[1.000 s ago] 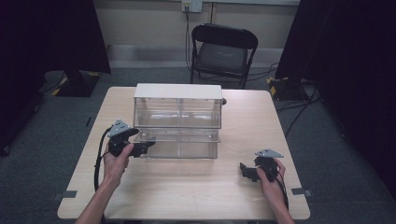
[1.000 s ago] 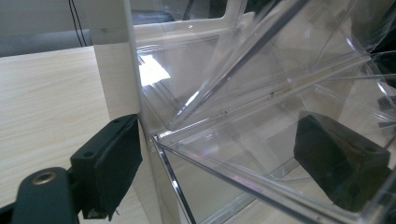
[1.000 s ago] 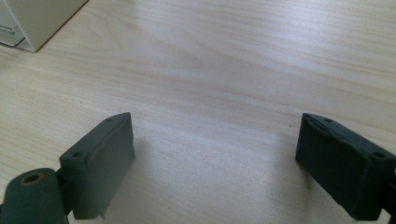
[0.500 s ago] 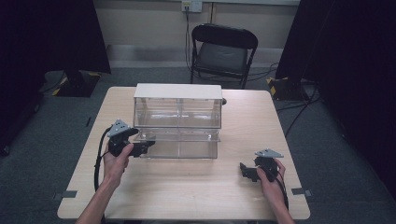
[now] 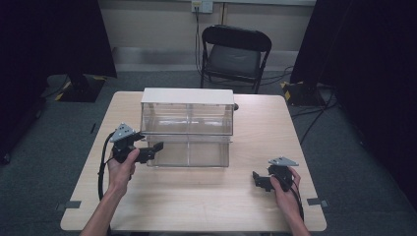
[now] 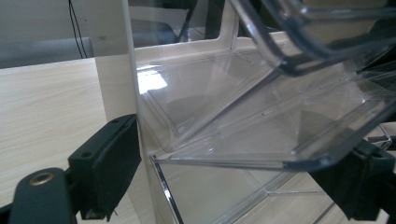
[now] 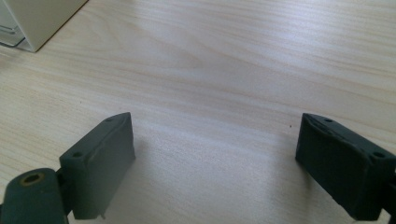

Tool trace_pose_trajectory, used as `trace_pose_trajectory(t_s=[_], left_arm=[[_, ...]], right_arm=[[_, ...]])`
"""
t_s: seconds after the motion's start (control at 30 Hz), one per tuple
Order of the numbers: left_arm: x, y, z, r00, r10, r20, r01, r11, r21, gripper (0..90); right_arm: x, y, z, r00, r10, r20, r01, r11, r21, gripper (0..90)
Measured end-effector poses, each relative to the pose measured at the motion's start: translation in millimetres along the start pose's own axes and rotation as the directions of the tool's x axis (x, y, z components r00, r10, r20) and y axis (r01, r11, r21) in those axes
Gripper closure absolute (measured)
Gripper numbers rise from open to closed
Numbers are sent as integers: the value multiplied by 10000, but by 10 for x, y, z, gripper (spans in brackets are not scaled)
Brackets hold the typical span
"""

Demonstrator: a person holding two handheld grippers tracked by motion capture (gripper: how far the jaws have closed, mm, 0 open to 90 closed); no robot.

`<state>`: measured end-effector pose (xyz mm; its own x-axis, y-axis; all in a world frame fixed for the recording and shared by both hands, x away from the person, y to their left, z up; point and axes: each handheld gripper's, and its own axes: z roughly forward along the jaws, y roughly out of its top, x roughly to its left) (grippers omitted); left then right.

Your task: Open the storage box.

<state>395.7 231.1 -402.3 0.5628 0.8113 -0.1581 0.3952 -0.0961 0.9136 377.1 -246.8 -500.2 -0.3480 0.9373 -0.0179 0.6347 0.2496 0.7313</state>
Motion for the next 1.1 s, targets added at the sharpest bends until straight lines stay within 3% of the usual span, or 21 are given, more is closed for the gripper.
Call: trace_pose_trajectory(t_s=[0.33,0.73,0.8,0.97,1.1], left_arm=[[0,25,15,9999,79,-117,-77,9998,182,114],[-22,36,26,9997,-200,-122,202,9997,138,99],[-32,47,11,9999,14,-156,-12,9999,133,93],[-37,60,-8,9999,-123,75,124,9999,-42,64],[-62,88,-13,9999,107,66,-107,9999,-2,49]], right_arm=[[1,0,0,10000,13,-1,-13,10000,-1,108],[0,0,0,10000,16,-3,-16,10000,0,108],[0,1,0,10000,16,-3,-16,10000,-1,108],[0,1,1,10000,16,-4,-16,10000,-1,108],[0,0,0,10000,14,-3,-14,10000,-1,108]])
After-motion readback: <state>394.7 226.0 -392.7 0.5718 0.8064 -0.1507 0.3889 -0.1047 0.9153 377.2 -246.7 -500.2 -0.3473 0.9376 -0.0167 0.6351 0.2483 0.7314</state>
